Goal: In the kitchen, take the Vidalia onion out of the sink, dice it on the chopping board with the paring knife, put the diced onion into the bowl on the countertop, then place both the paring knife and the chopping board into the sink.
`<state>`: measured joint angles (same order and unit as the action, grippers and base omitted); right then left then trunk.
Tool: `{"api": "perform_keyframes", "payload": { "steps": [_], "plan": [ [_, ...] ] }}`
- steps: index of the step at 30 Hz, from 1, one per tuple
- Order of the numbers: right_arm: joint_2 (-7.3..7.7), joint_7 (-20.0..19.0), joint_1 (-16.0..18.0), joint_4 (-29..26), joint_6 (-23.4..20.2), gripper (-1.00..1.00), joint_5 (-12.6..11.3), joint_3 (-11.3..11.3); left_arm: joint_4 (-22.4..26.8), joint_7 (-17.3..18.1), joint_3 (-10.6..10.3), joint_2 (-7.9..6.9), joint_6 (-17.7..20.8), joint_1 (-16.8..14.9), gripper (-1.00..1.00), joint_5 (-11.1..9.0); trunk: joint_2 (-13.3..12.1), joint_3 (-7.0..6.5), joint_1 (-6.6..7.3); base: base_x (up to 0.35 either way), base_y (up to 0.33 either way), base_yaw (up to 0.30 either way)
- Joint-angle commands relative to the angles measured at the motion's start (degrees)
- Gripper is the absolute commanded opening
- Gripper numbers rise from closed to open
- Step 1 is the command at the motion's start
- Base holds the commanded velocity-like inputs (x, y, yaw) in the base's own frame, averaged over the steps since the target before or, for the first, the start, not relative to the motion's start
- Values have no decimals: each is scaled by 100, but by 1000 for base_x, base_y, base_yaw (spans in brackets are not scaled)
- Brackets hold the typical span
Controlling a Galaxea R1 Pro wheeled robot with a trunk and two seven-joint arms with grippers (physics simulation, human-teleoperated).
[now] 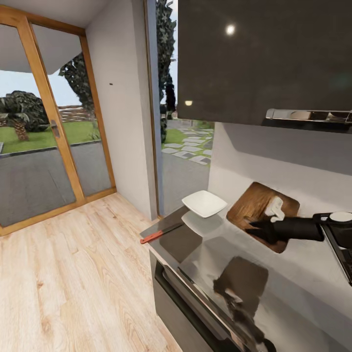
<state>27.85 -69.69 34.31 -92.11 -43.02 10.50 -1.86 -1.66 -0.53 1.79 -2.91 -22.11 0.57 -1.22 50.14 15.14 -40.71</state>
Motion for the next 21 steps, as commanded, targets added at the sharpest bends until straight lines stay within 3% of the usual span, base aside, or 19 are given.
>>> {"api": "perform_keyframes", "payload": {
  "steps": [1,5,8,12,21],
  "plan": [
    [0,-409,6,0,217,-100,262,-8,-10,1,15,-3,-30,-2,100,-10,5,7,-1,0,0,0],
    [-6,-1473,6,7,1126,-100,528,-6,-10,1,15,0,-30,-4,100,-10,5,7,-1,0,0,0],
    [-2,-1871,6,11,1637,-100,584,-26,-10,1,15,1,-30,-3,100,-10,5,7,-1,0,0,0],
    [5,-2031,6,9,1976,-100,579,-37,-10,1,15,0,-30,-2,100,-10,5,7,-1,0,0,0],
    [2,-2031,6,-104,2269,-100,545,44,-10,1,15,1,-28,0,100,-10,5,7,-1,0,0,0]
  ]
}}
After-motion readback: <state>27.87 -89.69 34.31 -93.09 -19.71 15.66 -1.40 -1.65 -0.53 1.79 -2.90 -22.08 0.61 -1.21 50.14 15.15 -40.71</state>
